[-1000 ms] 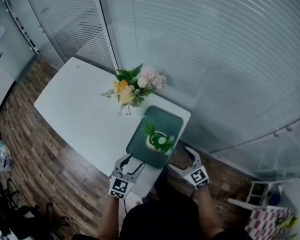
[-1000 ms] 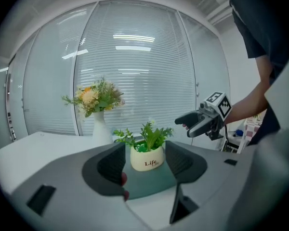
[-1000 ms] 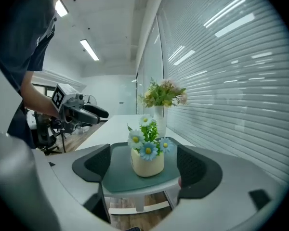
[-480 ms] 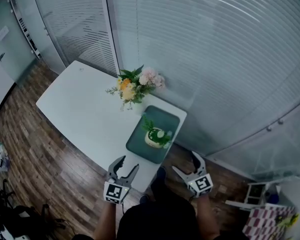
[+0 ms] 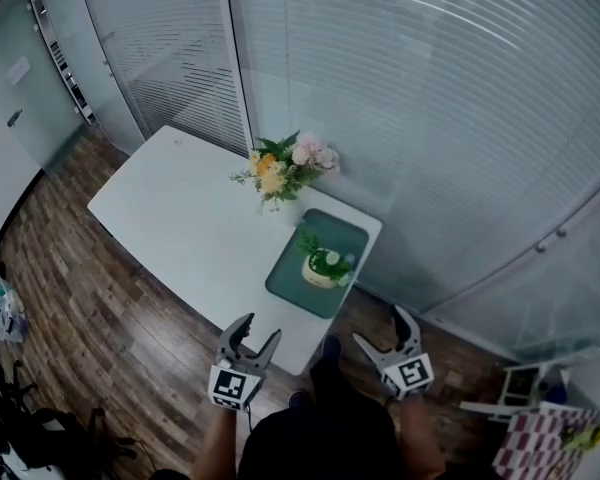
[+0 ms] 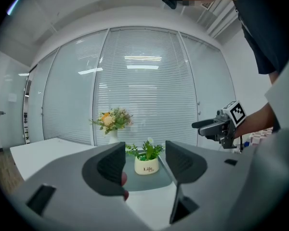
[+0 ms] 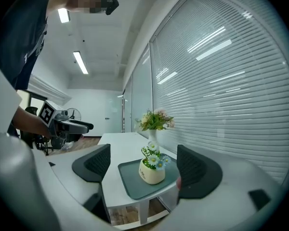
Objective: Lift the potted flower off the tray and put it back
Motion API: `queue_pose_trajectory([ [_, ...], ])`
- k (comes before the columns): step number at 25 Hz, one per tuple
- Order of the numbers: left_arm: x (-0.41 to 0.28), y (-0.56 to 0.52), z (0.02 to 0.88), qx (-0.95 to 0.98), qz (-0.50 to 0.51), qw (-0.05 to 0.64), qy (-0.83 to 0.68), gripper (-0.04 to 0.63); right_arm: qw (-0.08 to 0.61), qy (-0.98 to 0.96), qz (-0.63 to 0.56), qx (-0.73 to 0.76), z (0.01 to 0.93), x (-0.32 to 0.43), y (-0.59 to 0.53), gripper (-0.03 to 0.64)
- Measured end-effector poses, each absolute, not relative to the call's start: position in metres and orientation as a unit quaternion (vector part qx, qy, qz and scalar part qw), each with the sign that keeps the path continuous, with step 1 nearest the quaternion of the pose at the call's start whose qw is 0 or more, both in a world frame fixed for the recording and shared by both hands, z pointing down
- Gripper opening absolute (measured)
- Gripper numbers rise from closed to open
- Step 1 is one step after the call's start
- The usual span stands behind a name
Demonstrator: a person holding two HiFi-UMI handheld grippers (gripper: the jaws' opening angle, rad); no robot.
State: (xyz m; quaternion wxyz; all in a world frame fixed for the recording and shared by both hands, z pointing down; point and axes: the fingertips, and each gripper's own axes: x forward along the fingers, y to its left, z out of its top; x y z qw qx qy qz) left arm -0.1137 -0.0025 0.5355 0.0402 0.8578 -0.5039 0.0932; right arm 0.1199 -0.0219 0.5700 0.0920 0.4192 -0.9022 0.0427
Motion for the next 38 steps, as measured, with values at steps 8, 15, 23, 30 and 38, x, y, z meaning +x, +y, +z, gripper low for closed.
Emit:
queue_pose_trajectory([
  [8, -0.13, 0.016, 0.515, 0.856, 0.065, 0.046, -0.511, 0.262, 0.109, -0.901, 0.024, 0.42, 0.557, 0.112, -0.002, 0.394],
  [15, -0.139, 0.041, 0.504, 0.859, 0.051, 0.043, -0.507, 0.262, 0.069, -0.889, 0.002, 0.453, 0.522, 0.115, 0.025, 0.393],
  [23, -0.125, 0.061, 0.489, 0.871, 0.042, 0.035, -0.489, 0.262, 0.058, -0.878, -0.007, 0.475, 0.503, 0.126, 0.048, 0.393],
  [30, -0.118, 0.059, 0.48, 0.866, 0.032, 0.034, -0.498, 0.262, 0.039, -0.882, -0.001, 0.47, 0.498, 0.135, 0.041, 0.393],
  [38, -0.093, 0.06, 0.475, 0.859, 0.04, 0.024, -0.509, 0.075, 0.029, -0.865, 0.008, 0.501, 0.495, 0.161, 0.033, 0.095],
])
